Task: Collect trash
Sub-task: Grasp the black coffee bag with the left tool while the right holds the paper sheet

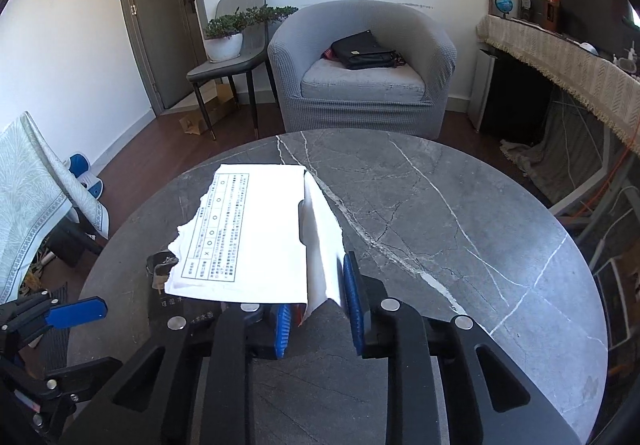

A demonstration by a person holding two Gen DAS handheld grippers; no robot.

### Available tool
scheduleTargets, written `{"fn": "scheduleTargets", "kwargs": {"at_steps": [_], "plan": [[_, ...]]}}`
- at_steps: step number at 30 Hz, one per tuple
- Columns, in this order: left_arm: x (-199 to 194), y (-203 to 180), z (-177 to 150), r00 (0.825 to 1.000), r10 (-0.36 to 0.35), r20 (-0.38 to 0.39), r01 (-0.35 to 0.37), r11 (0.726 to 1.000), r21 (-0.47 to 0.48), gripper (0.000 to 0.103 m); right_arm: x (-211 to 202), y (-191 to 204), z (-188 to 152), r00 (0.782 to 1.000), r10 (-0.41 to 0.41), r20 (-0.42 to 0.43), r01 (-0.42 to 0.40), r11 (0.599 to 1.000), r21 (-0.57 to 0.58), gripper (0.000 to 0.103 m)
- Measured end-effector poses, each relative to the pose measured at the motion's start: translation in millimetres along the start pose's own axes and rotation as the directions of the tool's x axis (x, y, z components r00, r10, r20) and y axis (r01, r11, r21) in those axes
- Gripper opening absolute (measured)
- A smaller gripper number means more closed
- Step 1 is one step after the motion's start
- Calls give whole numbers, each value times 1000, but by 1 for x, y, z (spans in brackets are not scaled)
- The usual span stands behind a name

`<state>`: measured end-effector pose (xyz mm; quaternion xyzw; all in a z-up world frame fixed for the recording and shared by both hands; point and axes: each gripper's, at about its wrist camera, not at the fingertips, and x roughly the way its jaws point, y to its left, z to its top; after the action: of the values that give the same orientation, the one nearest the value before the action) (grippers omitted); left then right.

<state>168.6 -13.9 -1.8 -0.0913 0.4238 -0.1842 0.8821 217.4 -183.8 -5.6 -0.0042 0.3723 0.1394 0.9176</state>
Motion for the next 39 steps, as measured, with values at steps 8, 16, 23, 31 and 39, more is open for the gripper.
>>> {"fn": "scheduleTargets", "kwargs": {"at_steps": [8, 16, 23, 31, 39], "plan": [[8, -14, 10, 999, 46, 5, -46, 991, 125, 86, -23, -29, -5, 995, 95, 38, -98, 991, 93, 24], [32, -25, 20, 993, 104, -53, -78, 927, 368, 93, -32, -41, -7, 991, 130, 44, -134, 985, 109, 24], [54, -17, 36, 989, 94, -117, -34, 899, 436, 94, -31, -39, -9, 989, 148, 29, -150, 984, 92, 24], [79, -17, 38, 980, 47, -191, 59, 859, 509, 94, -33, -51, -12, 988, 151, 23, -152, 983, 105, 24], [77, -21, 34, 984, 5, -176, 80, 877, 473, 77, -37, -47, -14, 988, 155, 16, -155, 983, 100, 24]]}}
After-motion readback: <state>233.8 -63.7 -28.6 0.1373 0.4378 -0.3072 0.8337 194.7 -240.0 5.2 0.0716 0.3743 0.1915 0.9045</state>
